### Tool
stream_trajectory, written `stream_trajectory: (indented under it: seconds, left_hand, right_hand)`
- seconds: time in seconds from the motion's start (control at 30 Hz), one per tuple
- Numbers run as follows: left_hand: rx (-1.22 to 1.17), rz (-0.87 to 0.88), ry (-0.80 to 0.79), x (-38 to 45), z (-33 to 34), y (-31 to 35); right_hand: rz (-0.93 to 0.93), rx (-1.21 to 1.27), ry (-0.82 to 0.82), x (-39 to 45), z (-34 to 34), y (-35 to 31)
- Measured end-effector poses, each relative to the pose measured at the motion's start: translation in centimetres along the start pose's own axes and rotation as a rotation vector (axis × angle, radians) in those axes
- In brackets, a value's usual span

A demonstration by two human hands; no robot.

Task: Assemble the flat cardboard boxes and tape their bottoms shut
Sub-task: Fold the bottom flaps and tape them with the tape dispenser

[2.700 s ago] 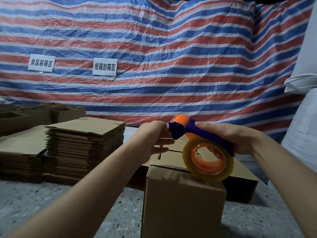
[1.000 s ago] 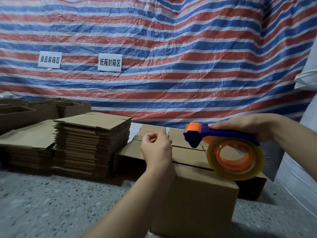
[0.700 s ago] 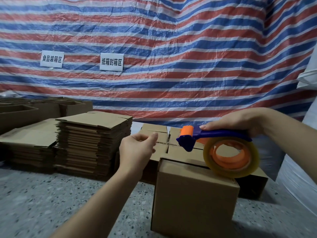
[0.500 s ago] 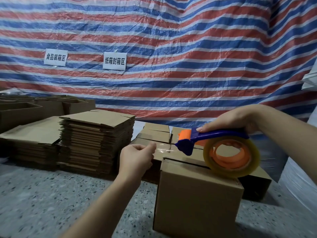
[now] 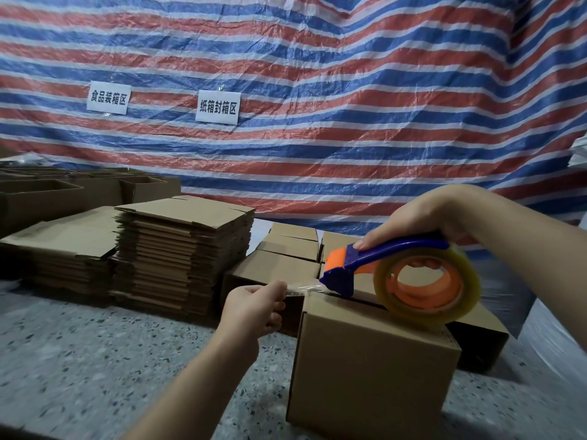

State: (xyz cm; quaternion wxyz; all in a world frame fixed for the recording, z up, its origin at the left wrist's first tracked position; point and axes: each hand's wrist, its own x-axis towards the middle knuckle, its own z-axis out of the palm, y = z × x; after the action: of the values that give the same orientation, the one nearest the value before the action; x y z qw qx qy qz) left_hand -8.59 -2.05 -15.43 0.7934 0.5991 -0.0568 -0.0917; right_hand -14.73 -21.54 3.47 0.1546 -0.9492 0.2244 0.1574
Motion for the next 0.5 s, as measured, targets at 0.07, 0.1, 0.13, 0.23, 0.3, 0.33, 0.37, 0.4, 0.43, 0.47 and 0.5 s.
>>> stream_trajectory:
  seconds: [0.07, 0.1, 0.13, 0.23, 0.3, 0.33, 0.37, 0.4, 0.43, 0.47, 0.5]
  left_hand:
    - [0.009, -0.017, -0.002, 0.2, -0.1, -0.5]
    - [0.006, -0.028, -0.008, 0.3, -0.1, -0.7]
    - [0.002, -0.038, -0.015, 0.4, -0.1, -1.1]
    - [0.003, -0.069, -0.023, 0.5, 0.2, -1.9]
    - [0.002, -0.082, -0.023, 0.6, 0.5, -2.2]
    - [0.013, -0.084, -0.028, 0.5, 0.7, -2.4]
    - [0.031, -0.089, -0.036, 0.5, 0.8, -2.6]
    - [0.052, -0.096, -0.047, 0.5, 1.0, -2.9]
    - [0.070, -0.105, -0.058, 0.5, 1.1, -3.1]
    - [0.082, -0.113, -0.068, 0.5, 1.2, -3.3]
    - [0.089, -0.119, -0.072, 0.6, 1.3, -3.6]
  right_hand:
    - [0.000, -0.011, -0.005, 0.1, 0.0, -0.1]
    - [-0.001, -0.013, -0.009, 0.1, 0.1, -0.1]
    - [-0.002, -0.014, -0.012, 0.2, 0.1, -0.2]
    - [-0.011, -0.006, -0.001, 0.3, 0.1, -0.1]
    - [-0.016, -0.004, 0.006, 0.3, 0.2, 0.0]
    - [-0.018, -0.002, 0.009, 0.3, 0.2, 0.0]
    - [-0.021, 0.004, 0.011, 0.3, 0.2, 0.0]
    - [-0.024, 0.009, 0.014, 0.3, 0.3, 0.1]
    - [-0.029, 0.012, 0.015, 0.3, 0.3, 0.1]
    - [-0.034, 0.014, 0.014, 0.3, 0.3, 0.2]
    - [-0.038, 0.017, 0.012, 0.2, 0.3, 0.2]
